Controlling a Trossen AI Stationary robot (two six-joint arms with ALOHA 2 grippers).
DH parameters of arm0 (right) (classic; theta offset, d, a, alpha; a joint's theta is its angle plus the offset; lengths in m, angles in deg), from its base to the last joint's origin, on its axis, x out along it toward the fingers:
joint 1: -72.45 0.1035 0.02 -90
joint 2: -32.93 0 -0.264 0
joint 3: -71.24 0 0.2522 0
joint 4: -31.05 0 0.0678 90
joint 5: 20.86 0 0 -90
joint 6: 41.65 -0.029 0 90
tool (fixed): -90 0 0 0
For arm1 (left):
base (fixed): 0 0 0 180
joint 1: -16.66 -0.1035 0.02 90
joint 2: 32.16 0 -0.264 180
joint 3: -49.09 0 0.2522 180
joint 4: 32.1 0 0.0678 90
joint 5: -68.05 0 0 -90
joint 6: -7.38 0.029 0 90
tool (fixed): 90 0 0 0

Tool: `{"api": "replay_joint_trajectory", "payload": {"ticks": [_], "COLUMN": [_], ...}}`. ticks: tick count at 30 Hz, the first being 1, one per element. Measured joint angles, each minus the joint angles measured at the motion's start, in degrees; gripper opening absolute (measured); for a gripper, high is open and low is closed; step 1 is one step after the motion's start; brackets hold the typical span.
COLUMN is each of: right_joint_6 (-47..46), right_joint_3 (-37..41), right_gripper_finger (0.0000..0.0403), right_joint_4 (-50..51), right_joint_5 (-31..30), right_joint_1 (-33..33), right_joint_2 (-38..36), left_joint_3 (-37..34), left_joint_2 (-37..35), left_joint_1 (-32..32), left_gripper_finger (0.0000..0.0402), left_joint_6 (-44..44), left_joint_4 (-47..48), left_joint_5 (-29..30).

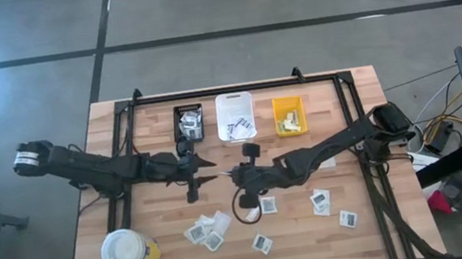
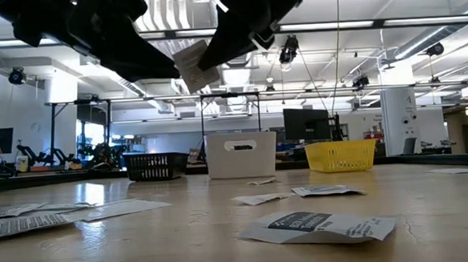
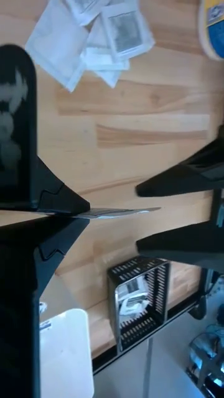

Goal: Pick & Place First Aid Supplies
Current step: Put the towelette pack into the black basket

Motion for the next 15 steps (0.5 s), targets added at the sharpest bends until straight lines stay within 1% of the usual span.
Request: {"api": "replay_joint_trajectory", "payload": {"ticks": [3,7,12,15], "right_joint_6": [0.1,0.4,0.5,0.5], "right_joint_3": [0.0,0.0,0.0,0.0], "right_gripper_finger": [0.0008,0.0008,0.0008,0.0008], "right_joint_4": [-1.3,-3.1,-6.5,-6.7], "right_joint_5": [0.1,0.1,0.1,0.1], "right_joint_1": [0.0,-0.2,-0.2,-0.2], "right_joint_2": [0.0,0.0,0.0,0.0], "left_joint_3": [0.0,0.0,0.0,0.0], "left_joint_2": [0.0,0.0,0.0,0.0], "left_joint_1": [0.0,0.1,0.1,0.1], "left_gripper_finger": [0.0179,0.0176,0.0162,0.0143], "left_joint_6": [0.1,0.7,1.1,1.2], "left_joint_4": [-0.6,-1.4,-5.0,-5.5], "left_joint_5": [-0.9,-4.7,-5.1,-5.1]}}
